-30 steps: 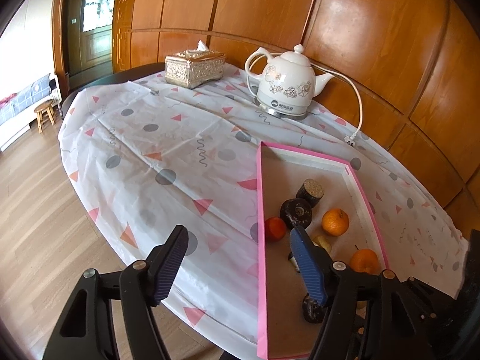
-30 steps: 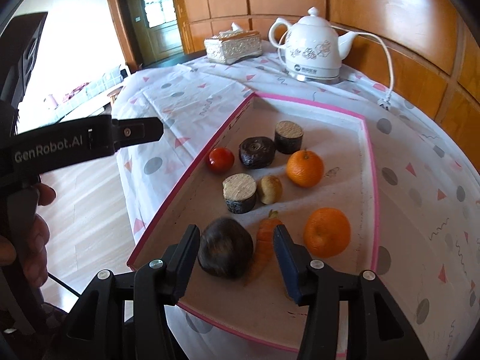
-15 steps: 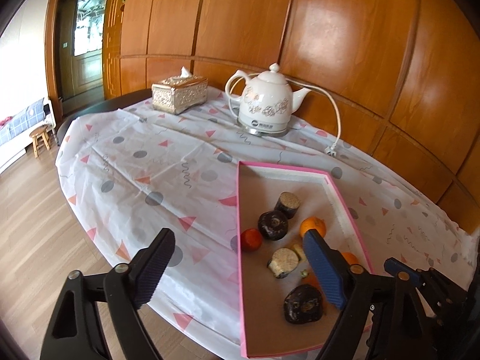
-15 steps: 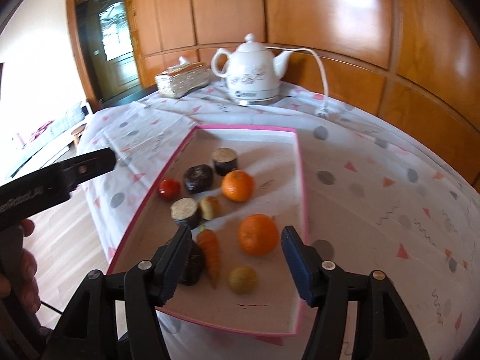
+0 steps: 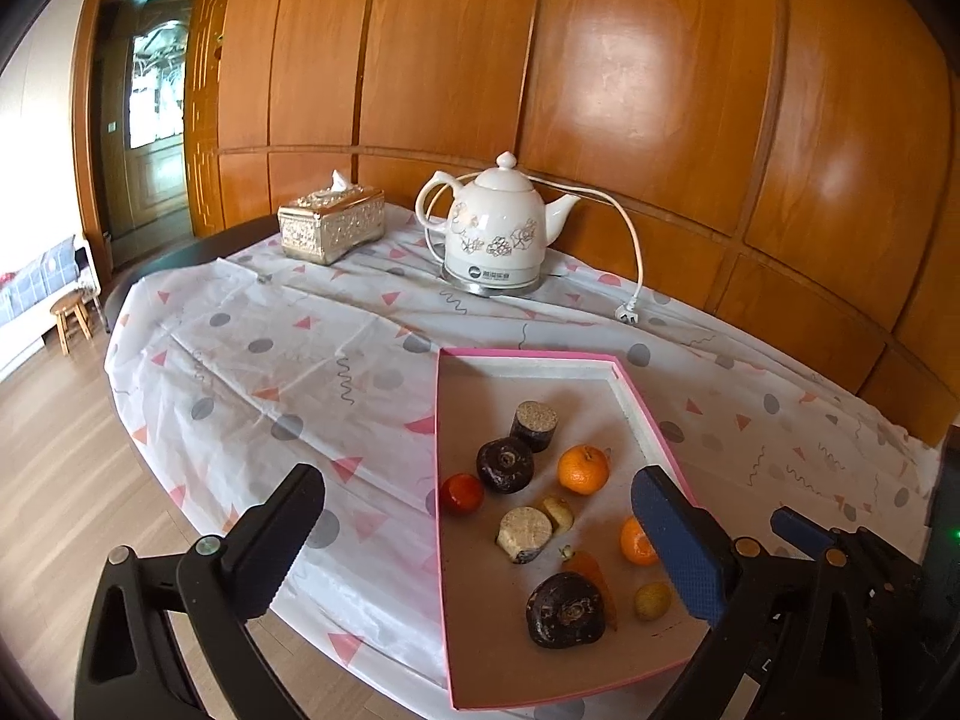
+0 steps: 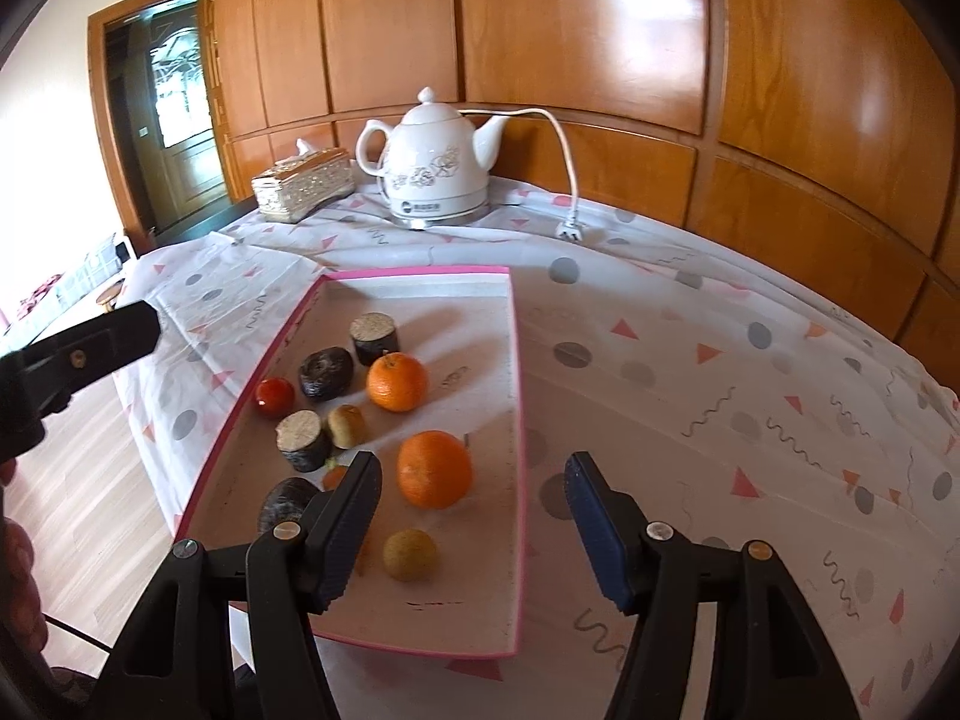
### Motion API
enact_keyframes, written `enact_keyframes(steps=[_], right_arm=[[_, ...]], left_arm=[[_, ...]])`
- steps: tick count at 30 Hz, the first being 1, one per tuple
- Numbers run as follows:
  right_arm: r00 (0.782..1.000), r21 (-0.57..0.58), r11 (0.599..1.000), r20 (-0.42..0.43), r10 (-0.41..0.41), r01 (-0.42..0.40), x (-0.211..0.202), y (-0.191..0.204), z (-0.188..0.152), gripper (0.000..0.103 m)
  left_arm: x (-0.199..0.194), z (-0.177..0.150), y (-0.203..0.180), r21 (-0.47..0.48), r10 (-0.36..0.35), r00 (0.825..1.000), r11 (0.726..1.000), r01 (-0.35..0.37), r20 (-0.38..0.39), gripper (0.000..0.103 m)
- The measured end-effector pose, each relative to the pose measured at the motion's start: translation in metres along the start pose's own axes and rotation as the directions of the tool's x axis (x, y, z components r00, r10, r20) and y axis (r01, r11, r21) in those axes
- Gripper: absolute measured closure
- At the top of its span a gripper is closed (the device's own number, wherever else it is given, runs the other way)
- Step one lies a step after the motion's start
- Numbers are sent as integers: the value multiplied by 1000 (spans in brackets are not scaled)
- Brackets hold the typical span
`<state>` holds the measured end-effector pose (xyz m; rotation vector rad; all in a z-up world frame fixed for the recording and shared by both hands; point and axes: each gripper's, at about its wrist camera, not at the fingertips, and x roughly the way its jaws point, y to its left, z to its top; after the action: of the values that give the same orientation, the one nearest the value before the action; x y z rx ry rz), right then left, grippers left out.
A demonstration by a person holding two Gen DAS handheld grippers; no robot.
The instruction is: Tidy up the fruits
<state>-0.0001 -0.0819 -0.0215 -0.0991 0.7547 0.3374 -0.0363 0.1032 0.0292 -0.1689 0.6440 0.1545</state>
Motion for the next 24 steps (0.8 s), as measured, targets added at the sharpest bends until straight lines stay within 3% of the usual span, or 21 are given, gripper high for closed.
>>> enact_keyframes(steps=[11, 17, 24], right_arm=[[999, 34, 999, 0, -34, 34, -1, -11, -4, 39], [999, 40, 999, -9, -34, 34, 0, -13, -6, 39], [999, 31, 999, -11, -31, 31, 1, -10, -6, 39]], left_arm=[[-6, -2, -19, 65, 81, 996, 994, -83, 39, 0], [-4, -3, -11, 10, 39, 999, 999, -39, 19, 0], [-5, -3, -13, 18, 65, 997, 998, -66, 28, 0]])
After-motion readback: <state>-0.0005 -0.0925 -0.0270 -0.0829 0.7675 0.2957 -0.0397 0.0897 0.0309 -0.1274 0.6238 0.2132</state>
